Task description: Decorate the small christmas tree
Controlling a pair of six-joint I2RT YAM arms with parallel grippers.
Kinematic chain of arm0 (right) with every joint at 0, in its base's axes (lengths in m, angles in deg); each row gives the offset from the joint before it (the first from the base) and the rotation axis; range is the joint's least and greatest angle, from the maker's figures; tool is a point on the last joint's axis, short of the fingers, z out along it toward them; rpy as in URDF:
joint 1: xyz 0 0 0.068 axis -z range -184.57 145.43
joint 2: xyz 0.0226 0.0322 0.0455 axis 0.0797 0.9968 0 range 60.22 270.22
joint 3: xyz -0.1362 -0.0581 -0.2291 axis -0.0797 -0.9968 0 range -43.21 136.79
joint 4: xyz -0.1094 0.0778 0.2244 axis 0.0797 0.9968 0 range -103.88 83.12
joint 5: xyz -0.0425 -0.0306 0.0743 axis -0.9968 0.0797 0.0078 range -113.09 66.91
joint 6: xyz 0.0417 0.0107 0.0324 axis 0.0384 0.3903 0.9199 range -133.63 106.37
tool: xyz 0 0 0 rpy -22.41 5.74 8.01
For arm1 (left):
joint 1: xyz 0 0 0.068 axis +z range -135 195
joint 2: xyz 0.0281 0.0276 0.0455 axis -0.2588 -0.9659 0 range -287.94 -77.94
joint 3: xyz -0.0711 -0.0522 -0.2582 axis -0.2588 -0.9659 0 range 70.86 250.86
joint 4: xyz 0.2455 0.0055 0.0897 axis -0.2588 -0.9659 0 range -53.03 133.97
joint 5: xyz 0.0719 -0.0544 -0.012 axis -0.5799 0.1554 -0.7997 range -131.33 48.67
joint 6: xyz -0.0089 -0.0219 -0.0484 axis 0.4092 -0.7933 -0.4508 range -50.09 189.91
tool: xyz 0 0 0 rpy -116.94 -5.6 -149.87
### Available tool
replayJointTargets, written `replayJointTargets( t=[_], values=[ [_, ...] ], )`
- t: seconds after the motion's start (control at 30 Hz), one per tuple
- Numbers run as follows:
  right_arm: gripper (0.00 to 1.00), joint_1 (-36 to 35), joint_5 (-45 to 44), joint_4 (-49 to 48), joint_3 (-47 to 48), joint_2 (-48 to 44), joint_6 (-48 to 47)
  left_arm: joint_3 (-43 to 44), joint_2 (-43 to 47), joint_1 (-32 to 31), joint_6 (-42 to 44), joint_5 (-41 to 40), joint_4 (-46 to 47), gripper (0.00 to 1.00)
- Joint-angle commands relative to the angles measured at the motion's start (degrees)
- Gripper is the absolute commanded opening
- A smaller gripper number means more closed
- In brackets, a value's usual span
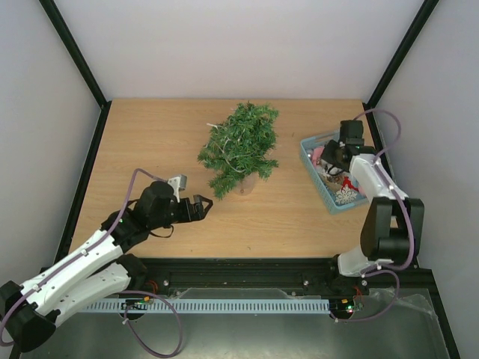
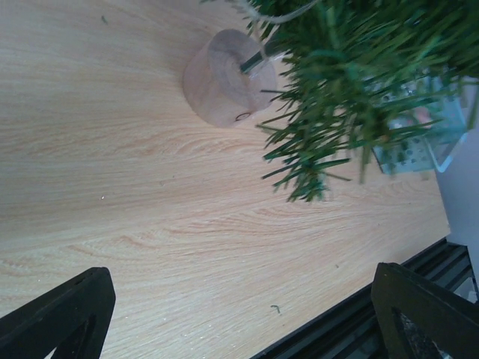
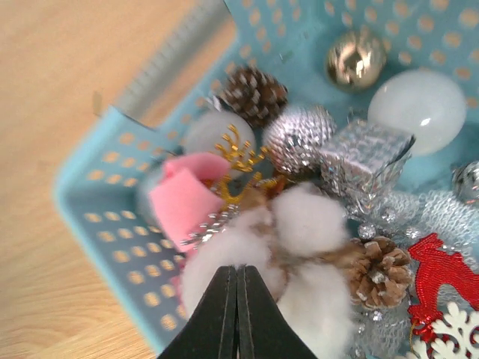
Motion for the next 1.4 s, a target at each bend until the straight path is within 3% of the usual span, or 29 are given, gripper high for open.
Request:
replayJointTargets(
  t=[0.0,0.3,0.73,0.97,1.37],
  values=[
    [0.01,-0.02,2.07,2.38,-0.58,-9.42,0.87,4.05,0.95,0.3,2.63,-0.43,-3.7,0.96],
    [0.01,-0.02,5.47,4.53,-3.42,-22.6,3.34,5.56,6.0,0.3,1.3,-3.64,-7.6,0.95],
    [0.01,-0.18,30.37,7.16,0.91,-36.5,8.84,6.28,7.19,0.3,-0.76,-6.3,-8.62,0.94],
    [0.01,-2.98,42.92,4.89,7.53,-34.41,9.0,6.81,6.25,0.36,-0.76,-7.27,-8.69,0.94],
    [0.01,-20.08,32.39,6.47,13.6,-24.36,-2.33,8.66,5.58,0.31,-0.78,-7.77,-9.19,0.93]
  ],
)
